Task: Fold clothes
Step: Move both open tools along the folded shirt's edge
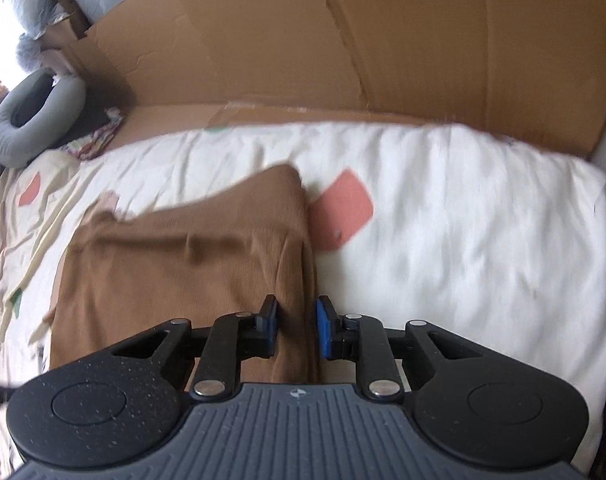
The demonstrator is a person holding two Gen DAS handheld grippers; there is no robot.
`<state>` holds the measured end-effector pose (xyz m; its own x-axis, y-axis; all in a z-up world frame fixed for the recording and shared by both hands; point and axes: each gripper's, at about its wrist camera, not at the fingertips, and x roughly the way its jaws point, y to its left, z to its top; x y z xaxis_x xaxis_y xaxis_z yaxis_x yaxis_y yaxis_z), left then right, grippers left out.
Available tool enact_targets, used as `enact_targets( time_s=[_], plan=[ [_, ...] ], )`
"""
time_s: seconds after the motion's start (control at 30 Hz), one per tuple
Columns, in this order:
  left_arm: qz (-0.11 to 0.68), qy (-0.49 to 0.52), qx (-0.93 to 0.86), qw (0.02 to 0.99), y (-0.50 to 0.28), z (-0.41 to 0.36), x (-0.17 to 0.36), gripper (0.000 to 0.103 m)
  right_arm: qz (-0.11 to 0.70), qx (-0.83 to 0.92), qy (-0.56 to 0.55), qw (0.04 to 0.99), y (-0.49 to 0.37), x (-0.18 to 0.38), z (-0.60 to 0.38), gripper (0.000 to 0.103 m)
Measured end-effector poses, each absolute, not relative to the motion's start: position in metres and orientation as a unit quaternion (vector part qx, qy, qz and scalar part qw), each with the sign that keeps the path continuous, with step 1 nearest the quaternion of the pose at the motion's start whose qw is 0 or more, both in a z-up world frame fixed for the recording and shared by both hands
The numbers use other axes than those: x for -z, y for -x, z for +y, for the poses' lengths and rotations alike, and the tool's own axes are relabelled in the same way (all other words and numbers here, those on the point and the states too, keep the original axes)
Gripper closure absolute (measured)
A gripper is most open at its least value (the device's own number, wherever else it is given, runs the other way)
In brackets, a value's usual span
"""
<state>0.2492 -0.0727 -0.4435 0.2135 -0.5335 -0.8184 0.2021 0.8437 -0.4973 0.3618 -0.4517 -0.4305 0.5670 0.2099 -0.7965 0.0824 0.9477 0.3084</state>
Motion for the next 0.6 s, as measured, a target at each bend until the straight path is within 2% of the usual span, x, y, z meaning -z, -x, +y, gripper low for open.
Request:
enact_targets(
  time_s=[0.3, 0.6],
  plan=[
    [0.599, 0.151, 0.252, 0.745, -0.233, -0.075, 0.450, 0.065, 0.482, -0.042, -0.137, 0.865, -0.400, 0.432, -0.450, 0.092],
    [0.629, 0.157, 0.281, 0.707, -0.207, -0.079, 0.460, 0.065, 0.479, -0.044, -0.126, 0.868, -0.406, 0.431, -0.448, 0.091]
  ],
)
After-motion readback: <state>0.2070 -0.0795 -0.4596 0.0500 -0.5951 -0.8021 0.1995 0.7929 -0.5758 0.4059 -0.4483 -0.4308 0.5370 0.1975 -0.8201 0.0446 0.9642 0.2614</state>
